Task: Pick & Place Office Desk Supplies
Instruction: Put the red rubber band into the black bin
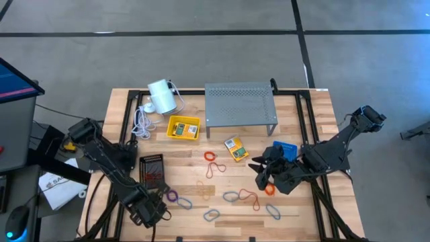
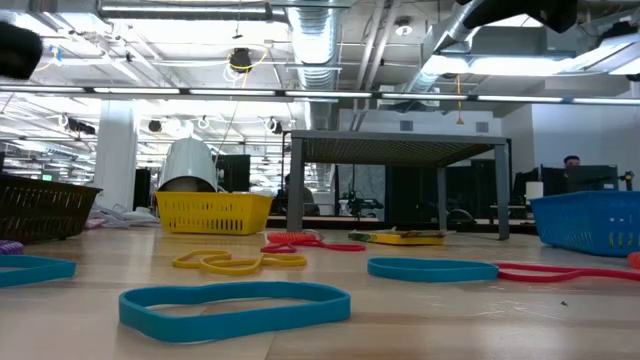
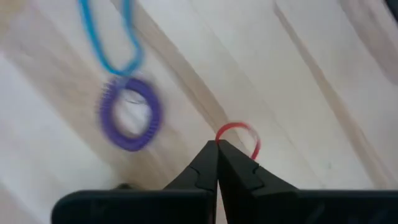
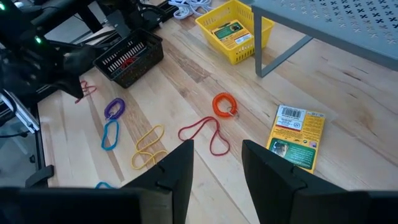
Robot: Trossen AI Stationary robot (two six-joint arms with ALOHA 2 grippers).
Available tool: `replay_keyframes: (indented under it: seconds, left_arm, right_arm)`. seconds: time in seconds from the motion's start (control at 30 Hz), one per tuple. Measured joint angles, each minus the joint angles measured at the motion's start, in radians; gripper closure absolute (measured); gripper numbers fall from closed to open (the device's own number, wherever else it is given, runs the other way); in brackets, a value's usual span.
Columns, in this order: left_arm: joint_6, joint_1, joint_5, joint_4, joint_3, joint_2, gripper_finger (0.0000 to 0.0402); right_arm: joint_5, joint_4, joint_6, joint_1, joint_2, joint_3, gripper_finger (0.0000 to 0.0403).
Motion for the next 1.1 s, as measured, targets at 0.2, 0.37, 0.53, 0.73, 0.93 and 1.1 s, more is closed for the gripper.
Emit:
replay_keyframes:
  seconds: [0.2, 0.37, 0.53, 0.73, 0.93, 1.1]
  left_arm:
    - [-0.080, -0.002, -0.106, 0.004, 0.004, -0.162, 0.0401]
    - [-0.144, -0.001, -0.179, -0.030, 0.004, -0.310, 0.0401]
    - [-0.172, -0.001, -0.222, -0.090, 0.005, -0.426, 0.0401]
    - [-0.180, -0.001, -0.259, -0.177, 0.005, -0.520, 0.0401]
    - [-0.207, -0.001, -0.302, -0.256, 0.005, -0.620, 0.0401]
    - [-0.210, -0.001, -0.345, -0.299, 0.005, -0.688, 0.0401]
  right_arm:
    - [0.000, 0.003, -0.011, 0.000, 0.000, 0.000, 0.0269]
    - [0.000, 0.003, -0.014, 0.004, 0.000, 0.000, 0.0269]
    - [0.000, 0.003, -0.014, 0.011, 0.000, 0.000, 0.0269]
    - [0.000, 0.003, -0.013, 0.018, 0.000, 0.000, 0.0269]
    - [0.000, 0.004, -0.011, 0.024, 0.000, 0.000, 0.0269]
    - [0.000, 0.004, -0.011, 0.024, 0.000, 0.000, 0.0269]
